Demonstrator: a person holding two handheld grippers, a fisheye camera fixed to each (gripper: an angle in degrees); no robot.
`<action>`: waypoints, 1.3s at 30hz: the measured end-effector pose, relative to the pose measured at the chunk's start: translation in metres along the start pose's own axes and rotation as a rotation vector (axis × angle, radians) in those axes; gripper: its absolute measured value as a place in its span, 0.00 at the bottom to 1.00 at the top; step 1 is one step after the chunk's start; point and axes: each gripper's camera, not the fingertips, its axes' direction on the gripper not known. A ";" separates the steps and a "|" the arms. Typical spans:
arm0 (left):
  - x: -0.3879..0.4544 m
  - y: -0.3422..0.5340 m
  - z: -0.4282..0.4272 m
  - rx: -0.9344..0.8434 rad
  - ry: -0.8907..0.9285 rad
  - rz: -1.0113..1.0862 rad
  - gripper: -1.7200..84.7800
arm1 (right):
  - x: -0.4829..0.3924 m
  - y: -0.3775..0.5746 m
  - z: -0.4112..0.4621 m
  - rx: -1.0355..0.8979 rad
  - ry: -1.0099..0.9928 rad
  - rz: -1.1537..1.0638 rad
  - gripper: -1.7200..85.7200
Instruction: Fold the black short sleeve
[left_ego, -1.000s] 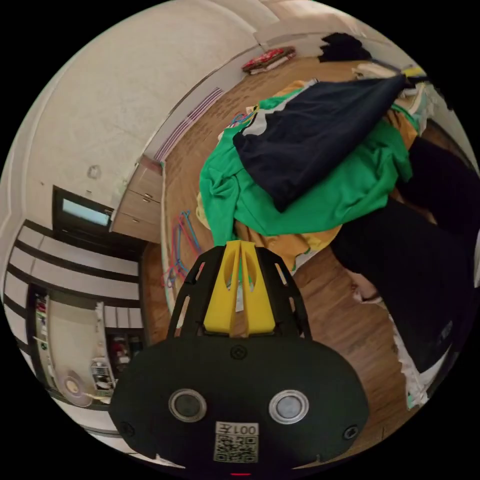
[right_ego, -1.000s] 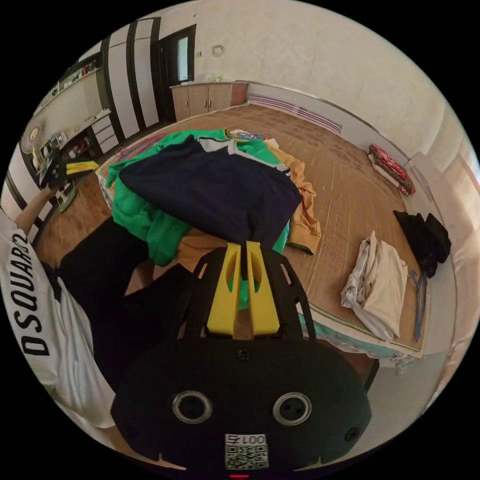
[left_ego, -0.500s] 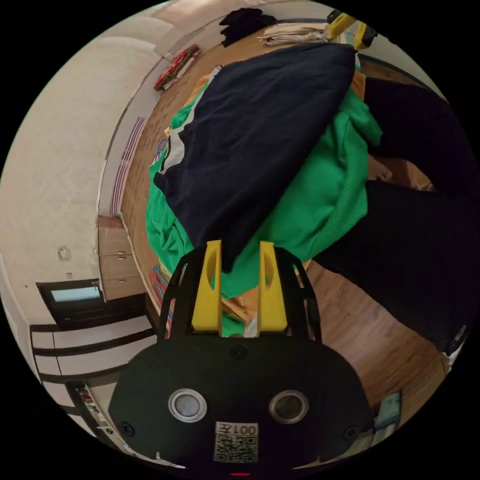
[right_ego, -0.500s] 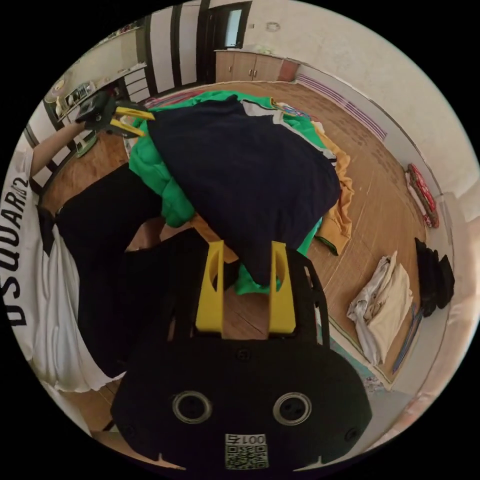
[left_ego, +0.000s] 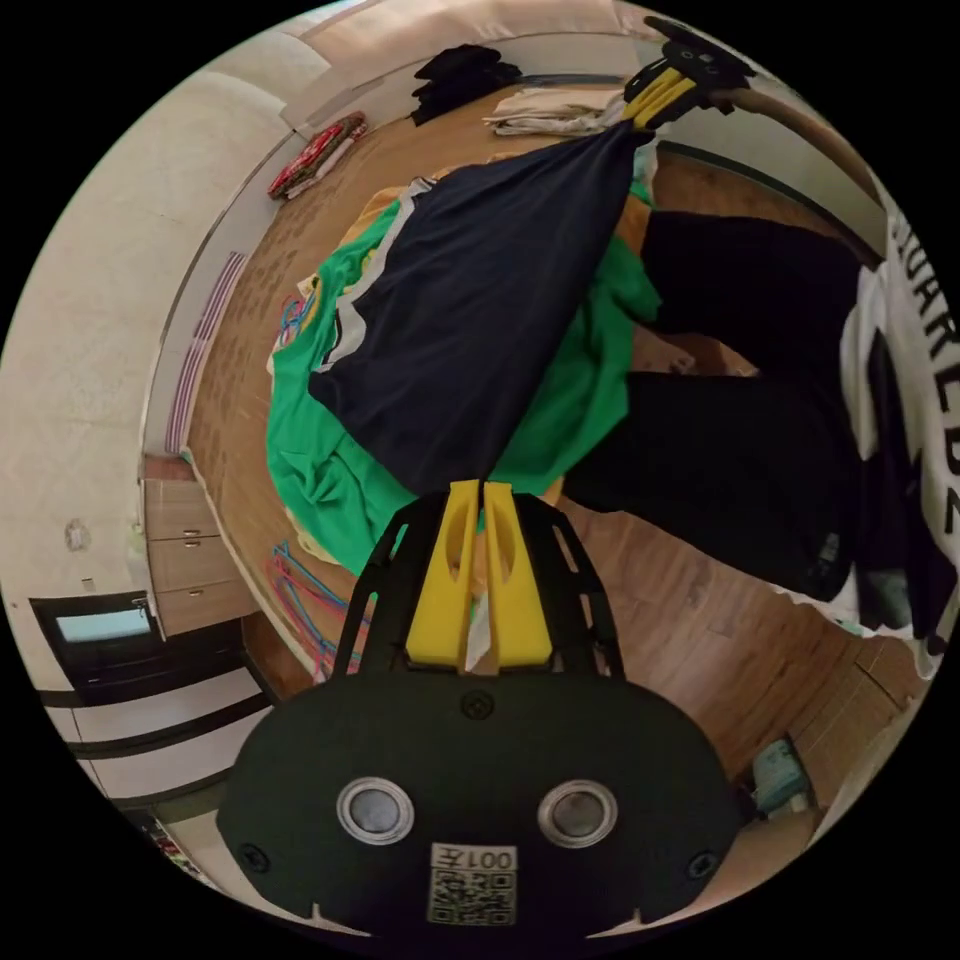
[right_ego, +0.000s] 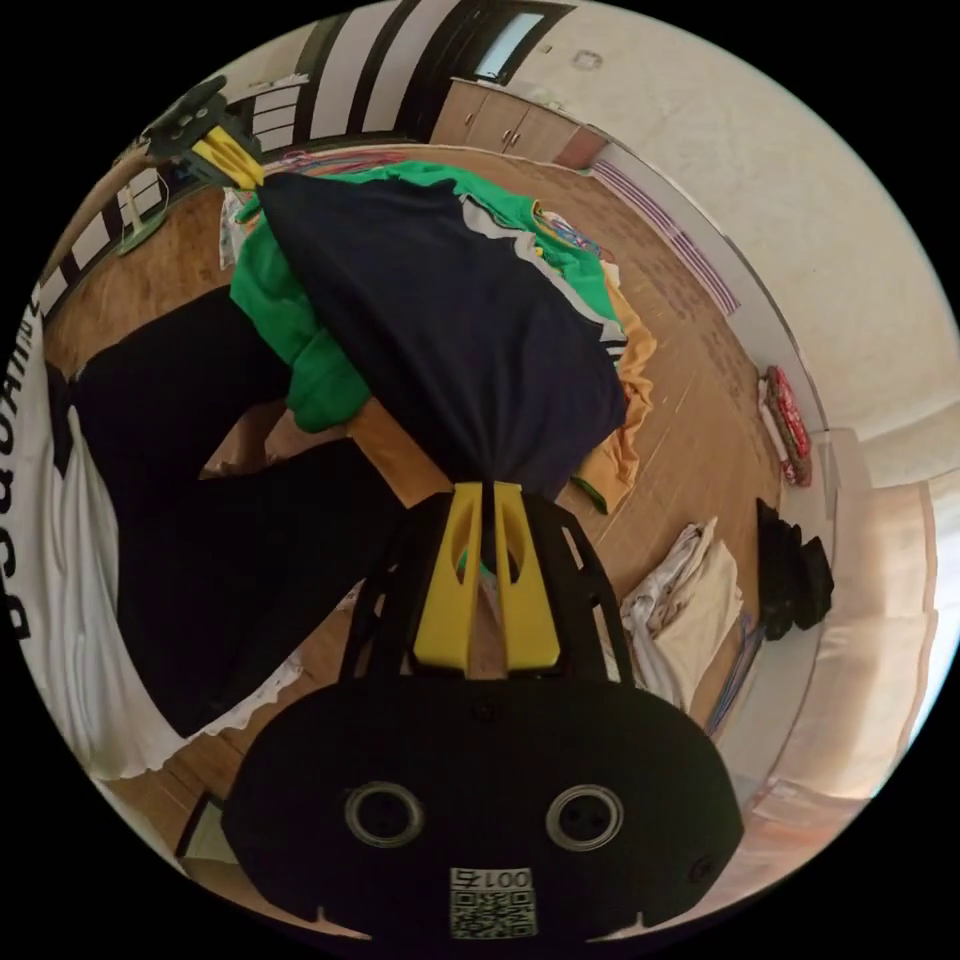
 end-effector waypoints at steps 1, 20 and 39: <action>0.006 0.005 -0.005 0.015 0.025 0.008 0.01 | 0.000 0.007 -0.005 -0.002 -0.021 0.014 0.04; -0.004 -0.030 -0.012 0.496 0.166 -0.456 0.01 | -0.012 -0.021 -0.030 0.237 0.233 0.316 0.04; -0.011 0.107 0.027 0.509 0.598 -0.771 0.01 | -0.130 -0.247 -0.016 0.431 -0.494 -0.519 0.04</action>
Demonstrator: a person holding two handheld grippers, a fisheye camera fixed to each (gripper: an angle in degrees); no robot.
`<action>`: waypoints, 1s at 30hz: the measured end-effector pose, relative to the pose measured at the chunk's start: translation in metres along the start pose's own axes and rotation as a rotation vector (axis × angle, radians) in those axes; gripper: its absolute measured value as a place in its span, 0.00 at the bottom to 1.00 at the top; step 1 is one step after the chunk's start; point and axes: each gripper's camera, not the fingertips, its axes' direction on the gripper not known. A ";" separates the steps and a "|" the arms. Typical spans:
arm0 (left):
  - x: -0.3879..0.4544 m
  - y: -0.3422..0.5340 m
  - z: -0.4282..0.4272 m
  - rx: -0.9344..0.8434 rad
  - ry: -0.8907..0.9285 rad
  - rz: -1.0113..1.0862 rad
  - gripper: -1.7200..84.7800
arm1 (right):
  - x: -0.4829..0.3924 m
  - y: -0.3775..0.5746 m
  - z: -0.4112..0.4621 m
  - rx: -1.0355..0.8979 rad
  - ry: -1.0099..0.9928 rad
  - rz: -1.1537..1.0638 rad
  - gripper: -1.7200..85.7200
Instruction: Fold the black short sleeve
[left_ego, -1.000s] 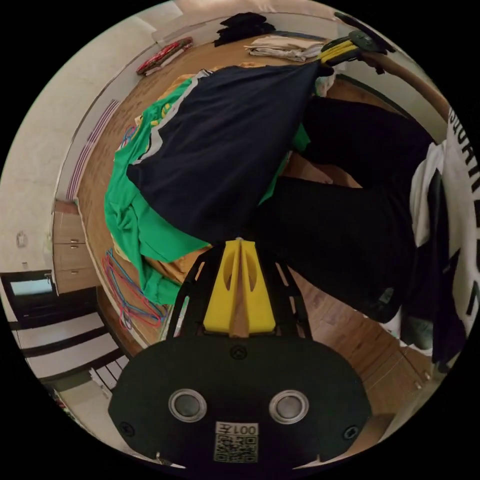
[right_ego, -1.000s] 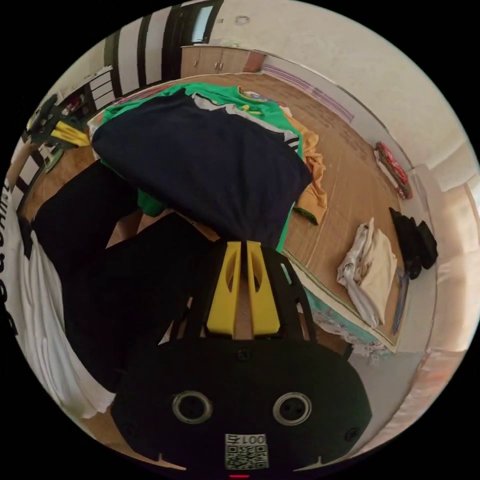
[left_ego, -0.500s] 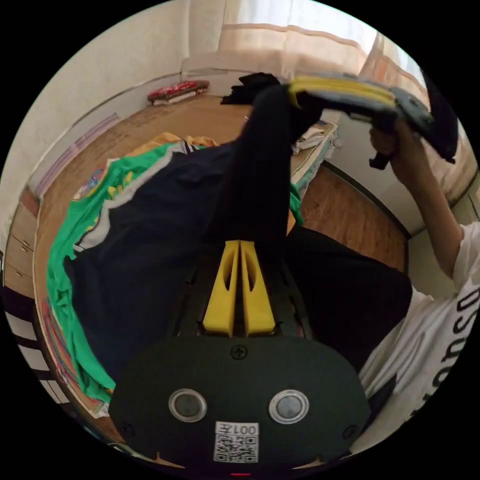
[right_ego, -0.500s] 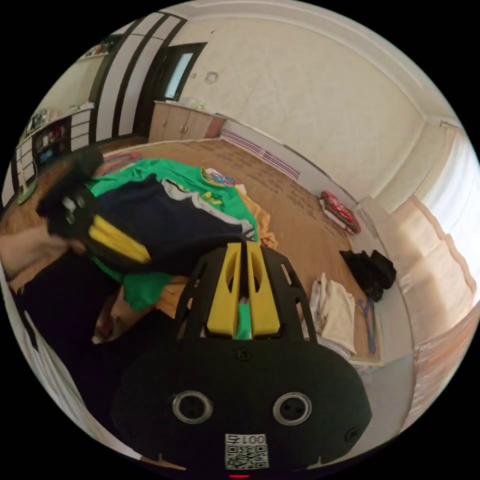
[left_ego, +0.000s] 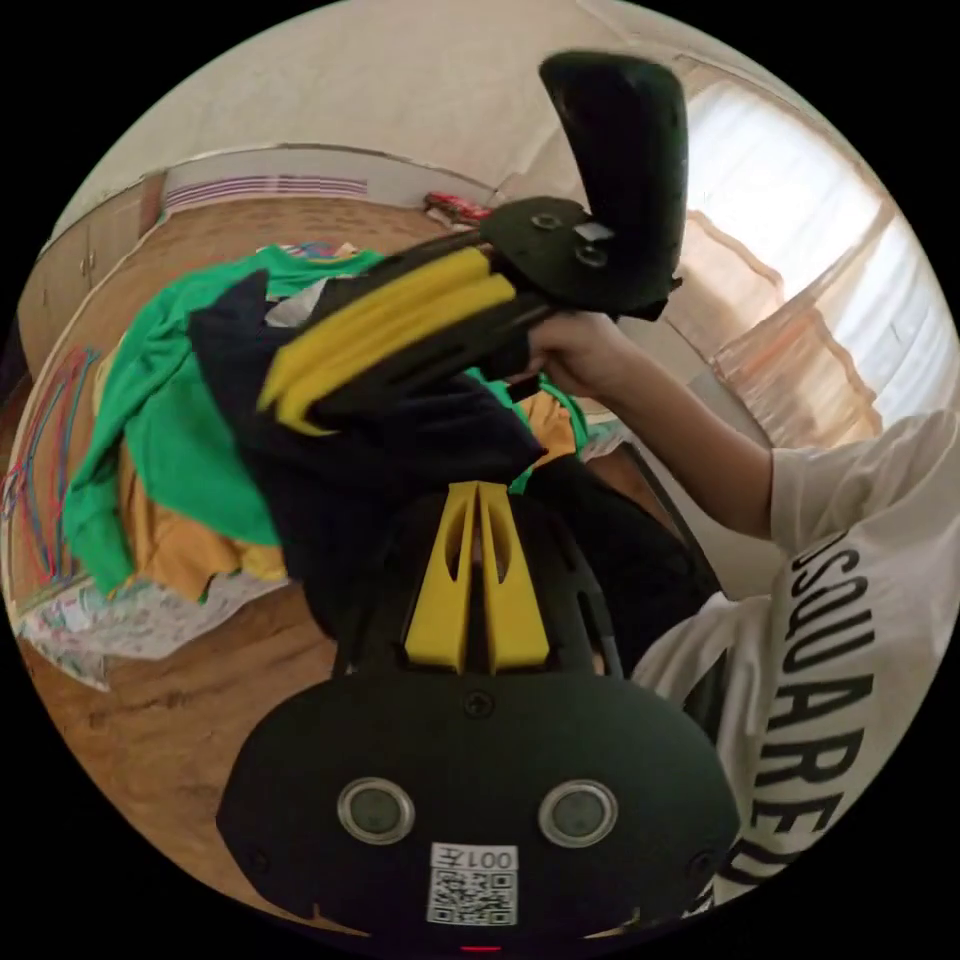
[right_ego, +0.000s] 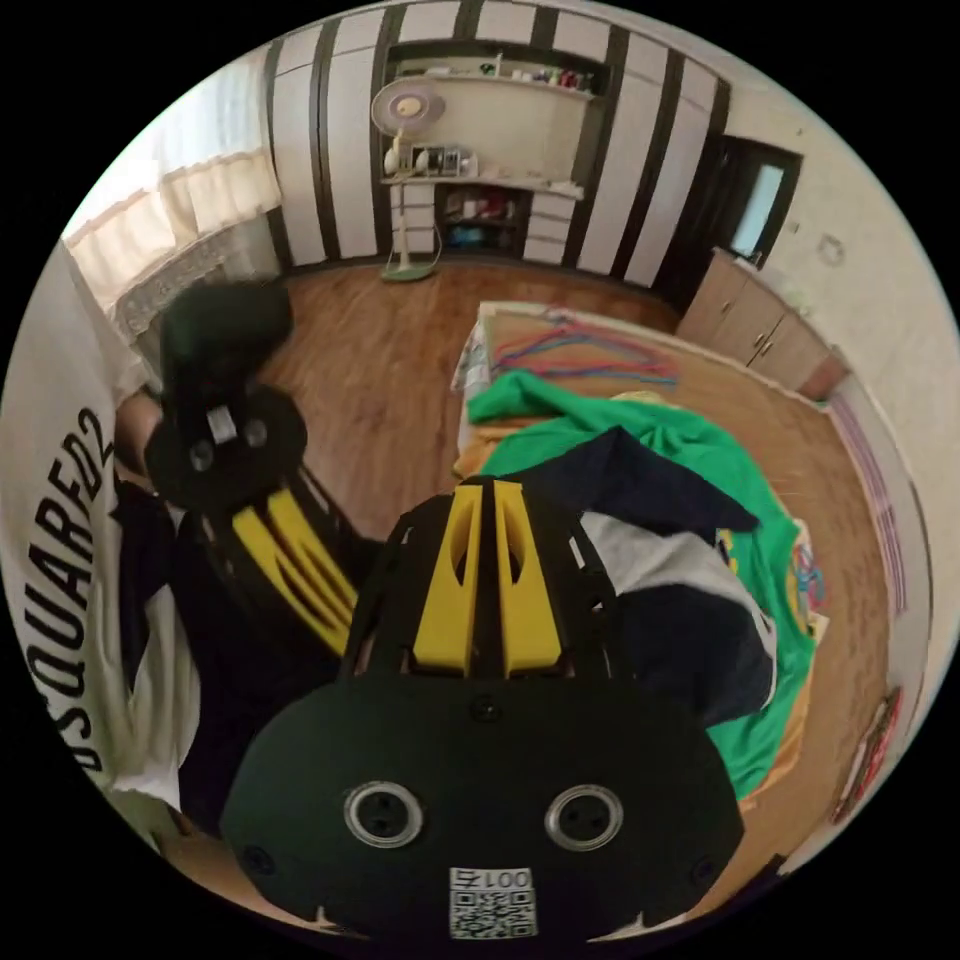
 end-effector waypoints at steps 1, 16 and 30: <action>-0.005 0.011 -0.007 -0.026 -0.036 -0.015 0.01 | -0.002 0.005 0.011 -0.030 -0.029 0.007 0.04; 0.000 -0.010 -0.041 -0.043 -0.531 0.206 0.14 | -0.021 0.086 -0.015 -0.026 -0.005 0.436 0.17; -0.026 0.026 -0.089 0.259 -0.146 -0.315 0.02 | -0.059 0.092 -0.046 -0.020 0.385 0.533 0.05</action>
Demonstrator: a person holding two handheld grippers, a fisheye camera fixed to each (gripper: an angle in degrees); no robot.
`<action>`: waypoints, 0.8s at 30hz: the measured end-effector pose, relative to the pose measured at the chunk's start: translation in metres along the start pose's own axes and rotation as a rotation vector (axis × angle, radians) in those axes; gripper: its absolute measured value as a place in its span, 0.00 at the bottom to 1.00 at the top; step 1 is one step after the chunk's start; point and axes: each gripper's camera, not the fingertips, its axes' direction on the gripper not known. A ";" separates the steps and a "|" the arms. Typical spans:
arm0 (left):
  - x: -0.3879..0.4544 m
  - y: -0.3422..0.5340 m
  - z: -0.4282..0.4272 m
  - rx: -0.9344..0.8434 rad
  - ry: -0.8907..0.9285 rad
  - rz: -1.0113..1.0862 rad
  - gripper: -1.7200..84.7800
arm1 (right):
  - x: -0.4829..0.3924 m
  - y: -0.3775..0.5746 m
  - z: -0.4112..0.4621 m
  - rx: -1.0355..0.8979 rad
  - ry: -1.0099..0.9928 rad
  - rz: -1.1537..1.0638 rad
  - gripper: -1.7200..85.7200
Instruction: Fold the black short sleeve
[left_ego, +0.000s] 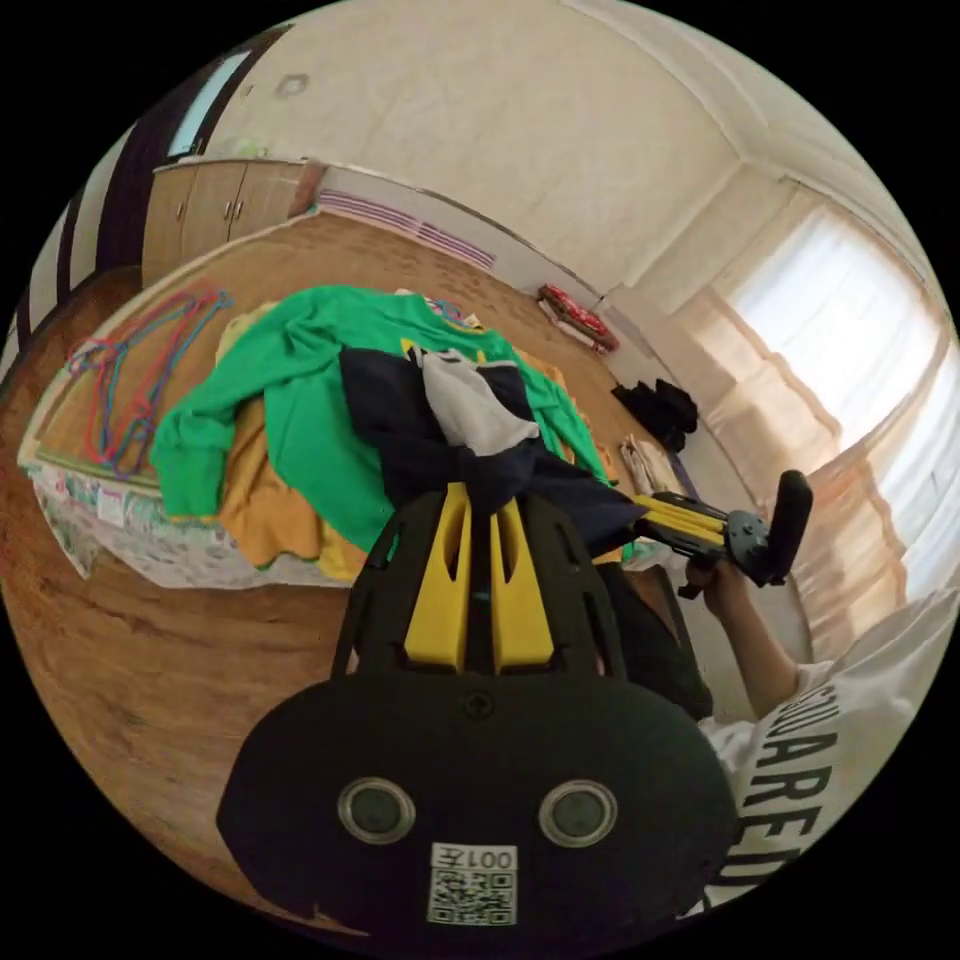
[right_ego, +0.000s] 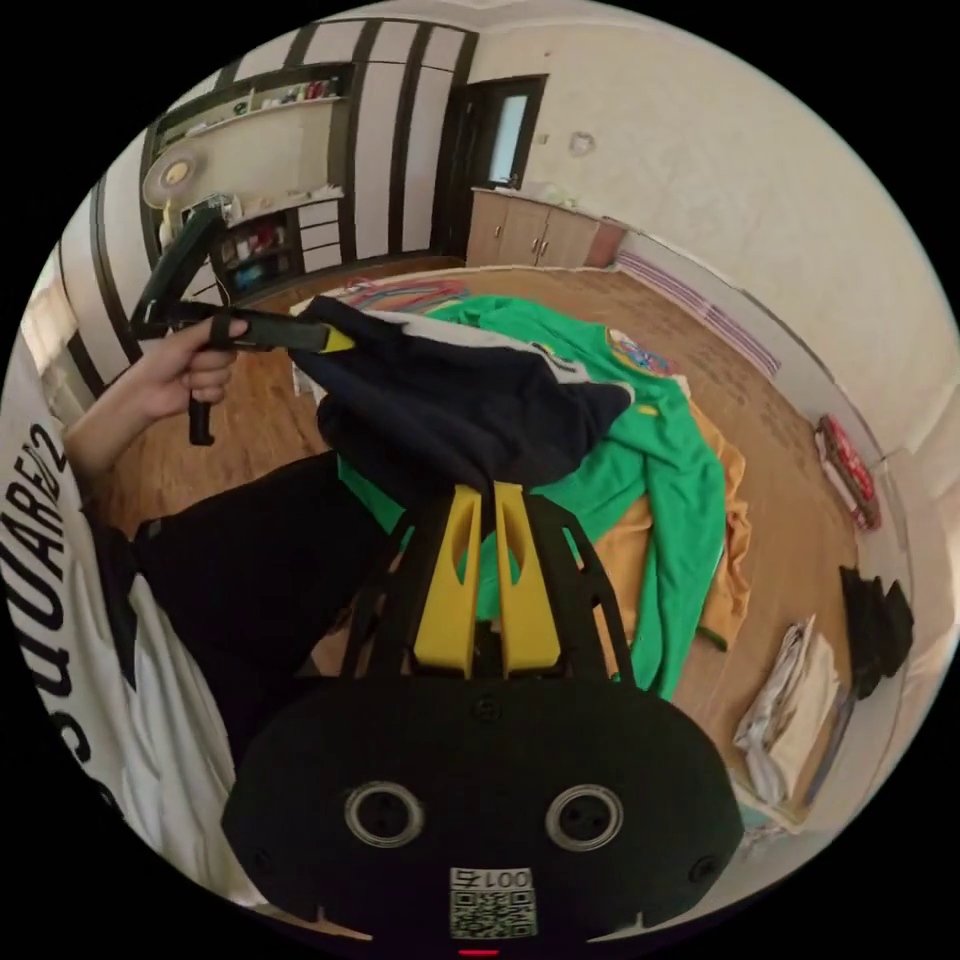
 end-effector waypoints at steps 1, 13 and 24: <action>-0.004 0.013 0.008 -0.041 0.018 -0.030 0.03 | 0.001 0.012 0.008 -0.027 -0.020 0.026 0.05; 0.040 0.032 -0.025 -0.142 -0.157 0.103 0.07 | -0.020 0.037 0.052 -0.207 -0.012 0.131 0.07; 0.186 0.063 0.065 -0.370 -0.698 1.044 0.16 | -0.023 0.017 -0.031 0.050 0.008 0.110 0.04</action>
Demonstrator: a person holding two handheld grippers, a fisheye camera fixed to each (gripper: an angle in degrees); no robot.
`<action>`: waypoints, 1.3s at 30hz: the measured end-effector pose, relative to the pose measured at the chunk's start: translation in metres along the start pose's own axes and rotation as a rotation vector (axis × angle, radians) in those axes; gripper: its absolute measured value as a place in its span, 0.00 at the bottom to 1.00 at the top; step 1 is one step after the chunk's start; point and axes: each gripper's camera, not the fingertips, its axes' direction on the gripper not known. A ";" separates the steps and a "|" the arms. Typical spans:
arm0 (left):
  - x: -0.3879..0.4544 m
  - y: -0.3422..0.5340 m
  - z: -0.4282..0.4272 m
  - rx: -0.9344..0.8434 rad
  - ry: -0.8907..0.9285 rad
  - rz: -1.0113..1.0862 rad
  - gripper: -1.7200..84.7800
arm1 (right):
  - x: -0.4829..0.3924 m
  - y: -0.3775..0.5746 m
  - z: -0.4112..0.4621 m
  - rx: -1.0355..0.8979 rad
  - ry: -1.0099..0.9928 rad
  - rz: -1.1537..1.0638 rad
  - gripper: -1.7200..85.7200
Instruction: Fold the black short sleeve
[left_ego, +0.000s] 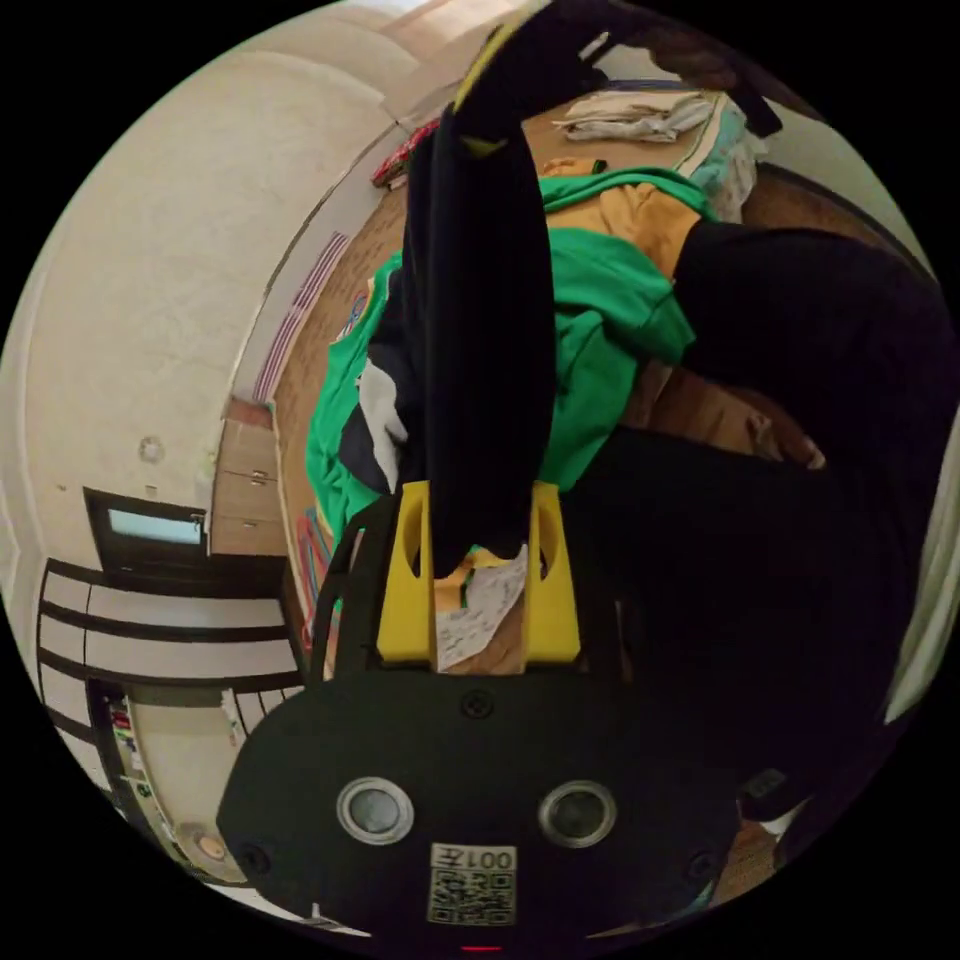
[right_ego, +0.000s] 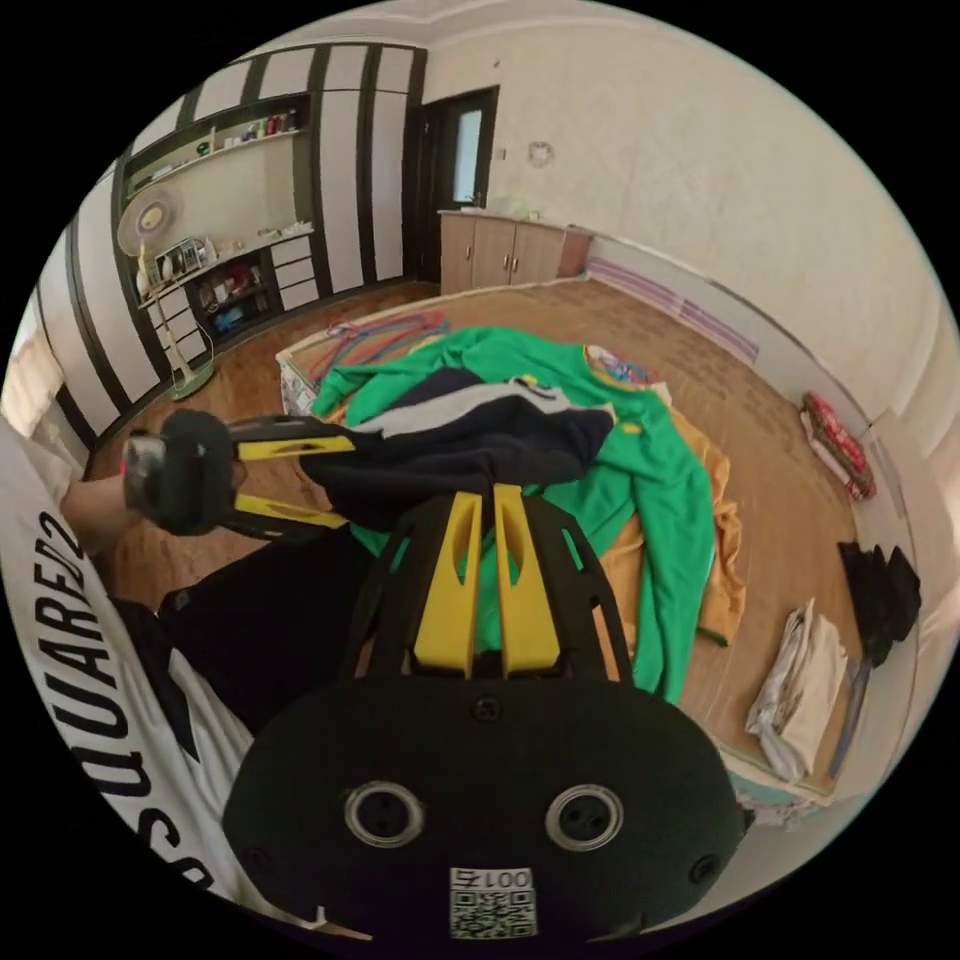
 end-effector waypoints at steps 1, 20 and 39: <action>-0.001 -0.004 0.000 -0.003 -0.020 -0.026 0.14 | -0.002 -0.003 -0.010 0.029 0.010 -0.021 0.04; -0.231 -0.154 -0.134 0.388 0.153 -0.165 0.06 | 0.140 -0.074 -0.119 0.295 0.241 0.025 0.04; -0.004 -0.133 -0.090 0.255 0.406 -0.073 0.06 | 0.103 0.193 -0.061 -0.096 -0.131 0.236 0.04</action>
